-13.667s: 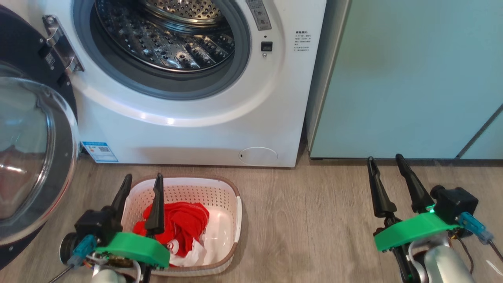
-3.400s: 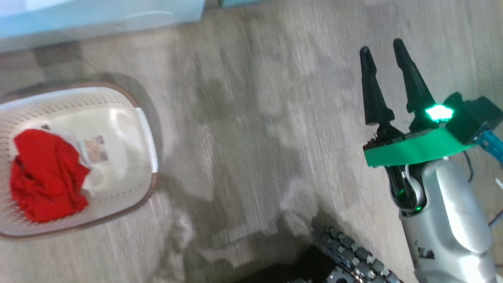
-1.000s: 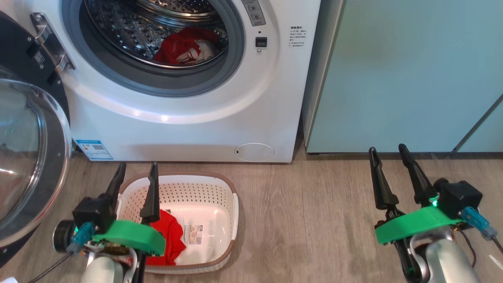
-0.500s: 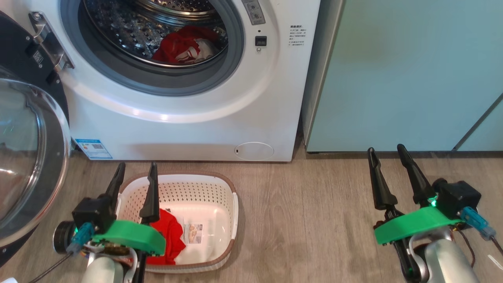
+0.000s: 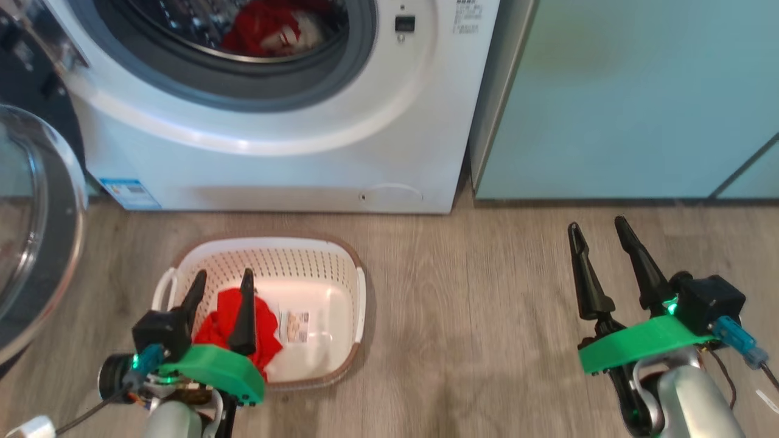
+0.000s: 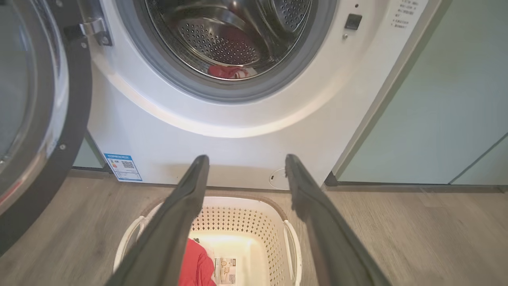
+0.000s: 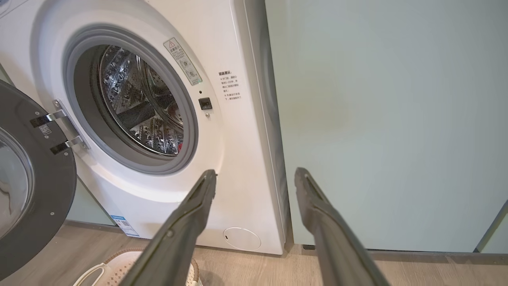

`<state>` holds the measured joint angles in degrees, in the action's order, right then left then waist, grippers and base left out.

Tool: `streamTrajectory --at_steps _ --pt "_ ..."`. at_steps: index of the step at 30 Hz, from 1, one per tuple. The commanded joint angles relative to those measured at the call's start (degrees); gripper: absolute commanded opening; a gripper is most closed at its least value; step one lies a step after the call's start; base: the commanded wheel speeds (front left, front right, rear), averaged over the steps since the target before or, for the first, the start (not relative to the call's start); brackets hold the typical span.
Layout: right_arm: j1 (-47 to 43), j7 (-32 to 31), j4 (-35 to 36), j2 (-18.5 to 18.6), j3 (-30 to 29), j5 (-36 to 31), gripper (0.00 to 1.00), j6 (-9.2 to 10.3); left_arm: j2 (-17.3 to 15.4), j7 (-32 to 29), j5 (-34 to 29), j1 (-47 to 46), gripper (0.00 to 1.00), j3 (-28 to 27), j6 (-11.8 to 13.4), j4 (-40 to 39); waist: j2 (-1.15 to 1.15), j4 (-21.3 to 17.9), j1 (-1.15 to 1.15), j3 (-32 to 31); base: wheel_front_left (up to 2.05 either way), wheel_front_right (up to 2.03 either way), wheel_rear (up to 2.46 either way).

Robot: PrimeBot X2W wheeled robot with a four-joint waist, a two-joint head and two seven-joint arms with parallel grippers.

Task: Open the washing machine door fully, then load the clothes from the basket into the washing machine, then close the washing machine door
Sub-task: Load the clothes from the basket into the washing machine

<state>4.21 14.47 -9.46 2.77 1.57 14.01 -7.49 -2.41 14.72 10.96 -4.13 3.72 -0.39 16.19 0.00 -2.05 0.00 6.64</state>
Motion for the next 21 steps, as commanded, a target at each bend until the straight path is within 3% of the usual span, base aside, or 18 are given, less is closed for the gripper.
streamTrajectory --at_steps 1,9,16,21 --pt "2.7 0.5 2.2 0.1 1.3 -0.5 1.0 0.0 -0.5 0.3 0.1 -3.4 1.0 -1.4 -0.3 0.1 0.0 -0.5 0.0 2.4 0.0 0.0 0.0" --pt "5.4 0.5 3.2 0.1 1.7 -0.5 1.0 0.0 -1.0 0.3 -2.1 -11.2 1.0 -1.6 -1.5 17.0 0.0 -2.4 0.0 10.7 0.0 0.0 0.0" --pt "7.9 0.5 4.2 0.1 2.5 0.1 1.0 0.0 -5.3 0.1 -6.2 -22.5 1.0 1.0 -1.8 36.9 0.0 -5.6 0.0 20.1 0.0 0.0 0.0" --pt "8.6 0.5 4.9 0.1 2.0 0.4 1.0 0.0 -7.4 -0.6 -7.6 -28.2 1.0 2.2 -1.7 44.6 0.0 -7.0 0.0 24.4 0.0 0.0 0.0"
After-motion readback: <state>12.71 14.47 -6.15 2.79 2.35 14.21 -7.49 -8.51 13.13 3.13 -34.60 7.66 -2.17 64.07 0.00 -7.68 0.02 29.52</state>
